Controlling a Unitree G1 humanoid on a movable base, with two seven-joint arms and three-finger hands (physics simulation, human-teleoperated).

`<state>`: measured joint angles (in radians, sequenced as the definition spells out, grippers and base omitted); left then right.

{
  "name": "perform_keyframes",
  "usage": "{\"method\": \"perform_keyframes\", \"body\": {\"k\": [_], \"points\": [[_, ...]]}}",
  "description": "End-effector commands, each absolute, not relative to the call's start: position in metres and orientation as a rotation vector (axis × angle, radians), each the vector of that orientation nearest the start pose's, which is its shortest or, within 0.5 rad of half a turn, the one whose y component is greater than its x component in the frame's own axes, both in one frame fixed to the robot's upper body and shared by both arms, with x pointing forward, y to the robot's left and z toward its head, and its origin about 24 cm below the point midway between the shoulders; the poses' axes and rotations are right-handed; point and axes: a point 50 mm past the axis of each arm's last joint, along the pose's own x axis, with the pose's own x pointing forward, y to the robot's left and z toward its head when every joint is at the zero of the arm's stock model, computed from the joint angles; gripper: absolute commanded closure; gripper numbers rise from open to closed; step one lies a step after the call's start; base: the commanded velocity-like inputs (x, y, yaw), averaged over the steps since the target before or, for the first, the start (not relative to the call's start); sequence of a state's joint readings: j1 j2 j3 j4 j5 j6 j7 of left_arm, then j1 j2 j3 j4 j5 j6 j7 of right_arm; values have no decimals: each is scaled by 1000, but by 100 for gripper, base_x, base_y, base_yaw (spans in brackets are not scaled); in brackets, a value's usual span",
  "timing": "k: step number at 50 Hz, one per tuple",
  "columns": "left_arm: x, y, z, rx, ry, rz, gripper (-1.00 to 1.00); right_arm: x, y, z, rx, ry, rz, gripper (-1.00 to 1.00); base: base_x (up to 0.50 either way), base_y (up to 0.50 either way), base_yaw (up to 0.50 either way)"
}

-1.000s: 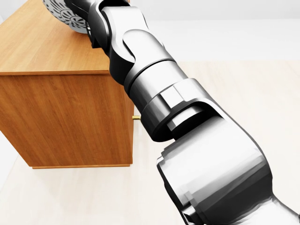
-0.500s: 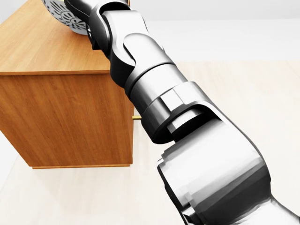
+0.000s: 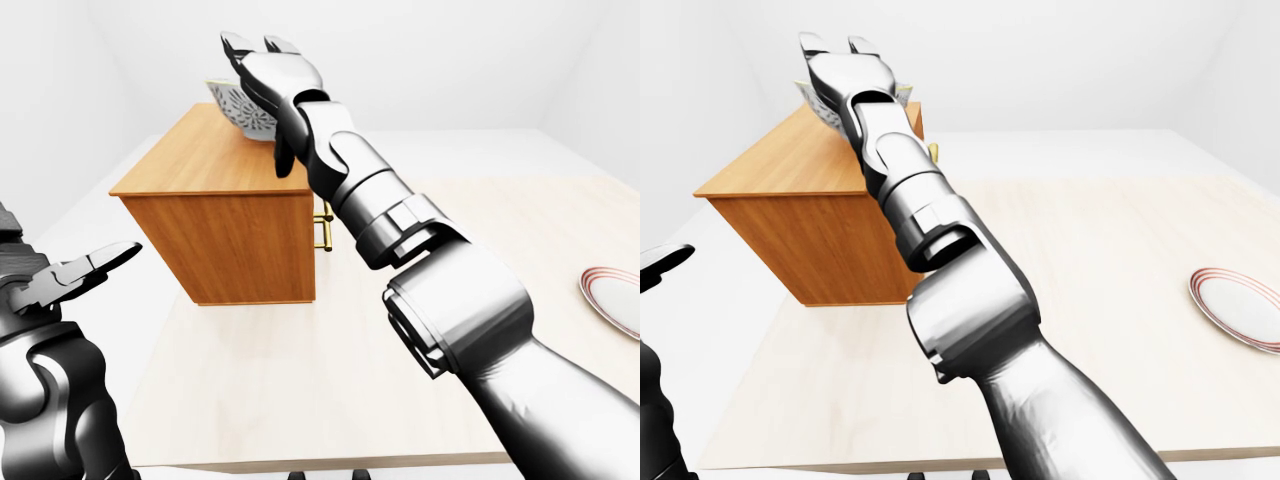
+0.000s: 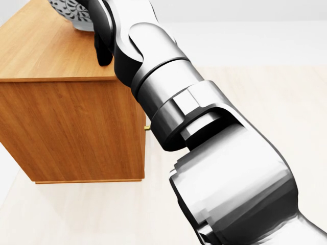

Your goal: Put the bowl on top of the cabinet.

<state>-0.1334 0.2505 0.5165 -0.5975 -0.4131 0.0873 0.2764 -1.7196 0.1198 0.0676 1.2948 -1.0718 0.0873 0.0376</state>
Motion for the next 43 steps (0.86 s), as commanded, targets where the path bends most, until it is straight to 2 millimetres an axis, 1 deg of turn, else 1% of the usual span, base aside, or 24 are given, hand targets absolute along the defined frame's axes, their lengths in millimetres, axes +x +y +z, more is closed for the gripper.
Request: {"method": "perform_keyframes", "body": {"k": [1,2,4,7,9,12,14,15,16,17,23,34,36,37,43], "points": [[200,272,220,-147,-748,510,-100,379,50,346,-1351,-548,197,-100,0,0,0],[200,272,220,-147,-748,509,-100,372,55,362,-1328,-587,193,-100,0,0,0],[200,272,221,-147,-751,509,-100,366,59,376,-1314,-622,184,-100,0,0,0],[199,271,221,-147,-753,508,-100,350,69,400,-1281,-698,179,-100,0,0,0],[199,271,221,-146,-754,507,-100,341,77,409,-1239,-740,185,-100,0,0,0],[199,271,222,-147,-758,508,-100,329,86,421,-1231,-807,172,-100,0,0,0],[198,271,223,-148,-761,509,-100,324,86,428,-1216,-834,156,-100,0,0,0],[198,271,223,-148,-762,509,-100,318,88,437,-1190,-856,156,-100,0,0,0],[199,271,222,-148,-759,510,-100,309,89,450,-1168,-899,138,-100,0,0,0],[199,271,222,-148,-758,510,-100,303,89,457,-1159,-920,130,-100,0,0,0],[199,271,221,-145,-752,508,-100,298,87,466,-1088,-943,145,-100,0,0,0],[199,271,221,-144,-755,509,-100,286,89,475,-994,-980,209,-100,0,0,0],[198,270,222,-143,-757,507,-100,285,88,478,-998,-991,204,-100,0,0,0],[198,270,221,-143,-757,506,-100,285,88,477,-1033,-993,193,-100,0,0,0],[199,270,220,-140,-750,505,-100,282,86,481,-1002,-1008,191,-100,0,0,0]]}}
